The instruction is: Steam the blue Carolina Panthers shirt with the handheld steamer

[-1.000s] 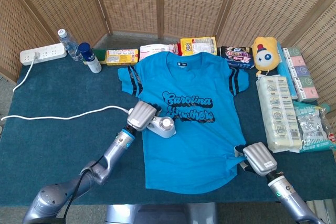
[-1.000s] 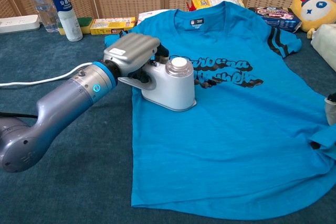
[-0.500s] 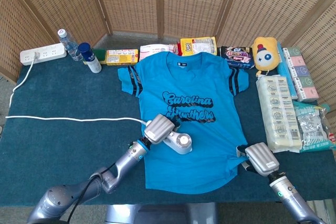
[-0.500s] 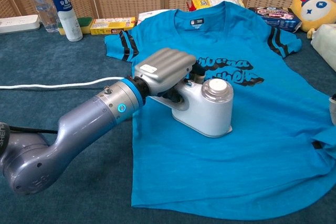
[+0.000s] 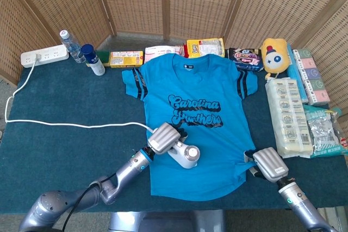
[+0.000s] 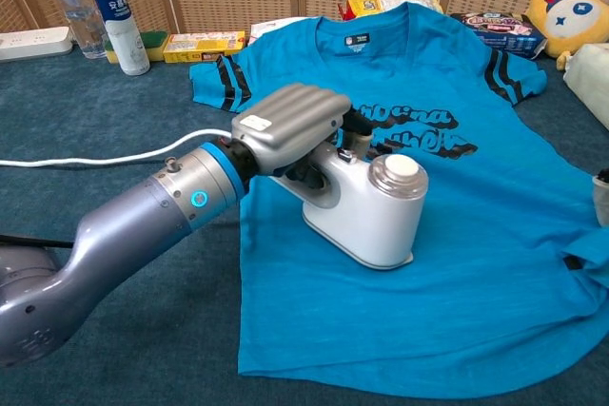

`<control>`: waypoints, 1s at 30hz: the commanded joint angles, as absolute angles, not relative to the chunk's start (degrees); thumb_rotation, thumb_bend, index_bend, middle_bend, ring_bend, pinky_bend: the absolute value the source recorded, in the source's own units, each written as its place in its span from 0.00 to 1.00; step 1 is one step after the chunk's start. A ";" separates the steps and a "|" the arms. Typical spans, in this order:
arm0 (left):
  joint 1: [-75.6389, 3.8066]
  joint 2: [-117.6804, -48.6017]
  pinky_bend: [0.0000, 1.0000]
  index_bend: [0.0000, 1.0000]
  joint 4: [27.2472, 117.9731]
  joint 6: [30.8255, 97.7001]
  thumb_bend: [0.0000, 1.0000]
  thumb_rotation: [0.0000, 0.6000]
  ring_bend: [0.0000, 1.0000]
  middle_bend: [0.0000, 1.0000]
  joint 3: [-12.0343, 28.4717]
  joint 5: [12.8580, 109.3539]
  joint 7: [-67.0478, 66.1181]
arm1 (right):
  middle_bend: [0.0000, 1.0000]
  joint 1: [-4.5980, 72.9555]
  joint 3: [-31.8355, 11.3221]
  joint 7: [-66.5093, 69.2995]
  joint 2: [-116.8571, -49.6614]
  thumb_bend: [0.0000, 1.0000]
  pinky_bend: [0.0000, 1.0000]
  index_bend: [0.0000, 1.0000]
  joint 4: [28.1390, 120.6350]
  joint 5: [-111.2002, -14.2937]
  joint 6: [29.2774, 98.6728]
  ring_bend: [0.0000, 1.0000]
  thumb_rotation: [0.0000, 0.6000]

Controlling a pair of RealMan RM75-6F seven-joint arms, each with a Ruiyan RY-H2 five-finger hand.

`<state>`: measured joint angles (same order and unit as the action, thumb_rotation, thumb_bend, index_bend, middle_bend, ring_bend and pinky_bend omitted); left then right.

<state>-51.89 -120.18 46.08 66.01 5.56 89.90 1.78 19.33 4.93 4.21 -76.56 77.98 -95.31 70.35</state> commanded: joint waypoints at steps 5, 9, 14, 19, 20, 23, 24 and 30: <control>-48.11 -114.38 0.72 0.69 48.41 67.39 0.38 1.00 0.68 0.77 6.06 87.77 1.19 | 0.58 19.80 4.92 3.73 -77.19 0.58 0.73 0.63 78.31 -95.70 69.89 0.62 1.00; -46.52 -111.46 0.72 0.69 48.19 67.48 0.38 1.00 0.68 0.77 6.58 86.45 1.03 | 0.58 20.05 4.93 3.32 -77.43 0.58 0.73 0.63 78.50 -95.71 69.46 0.62 1.00; -45.30 -109.80 0.72 0.69 46.03 66.63 0.38 1.00 0.68 0.77 7.99 84.09 1.63 | 0.58 20.17 4.87 2.82 -77.51 0.58 0.73 0.63 78.76 -95.38 69.07 0.62 1.00; -44.82 -109.79 0.72 0.68 41.68 65.46 0.38 1.00 0.68 0.77 9.54 81.93 2.96 | 0.58 20.17 4.76 2.02 -77.17 0.58 0.73 0.63 79.31 -94.86 68.74 0.62 1.00; -44.82 -109.93 0.71 0.68 40.96 65.32 0.38 1.00 0.68 0.77 9.70 81.72 3.24 | 0.58 20.17 4.76 1.90 -77.12 0.58 0.73 0.63 79.44 -94.77 68.68 0.62 1.00; -44.85 -110.55 0.71 0.69 38.15 64.76 0.38 1.00 0.68 0.77 10.40 80.85 4.07 | 0.58 20.16 4.72 1.46 -76.99 0.58 0.73 0.63 79.77 -94.53 68.51 0.62 1.00; -44.91 -110.98 0.71 0.69 36.92 64.33 0.38 1.00 0.68 0.77 10.75 80.37 4.54 | 0.58 20.17 4.68 1.25 -76.99 0.58 0.73 0.63 79.91 -94.39 68.40 0.62 1.00; -46.40 -114.08 0.71 0.69 31.03 62.23 0.38 1.00 0.68 0.77 12.00 79.01 5.69 | 0.58 20.17 4.39 0.43 -77.15 0.58 0.73 0.63 80.51 -93.90 68.26 0.62 1.00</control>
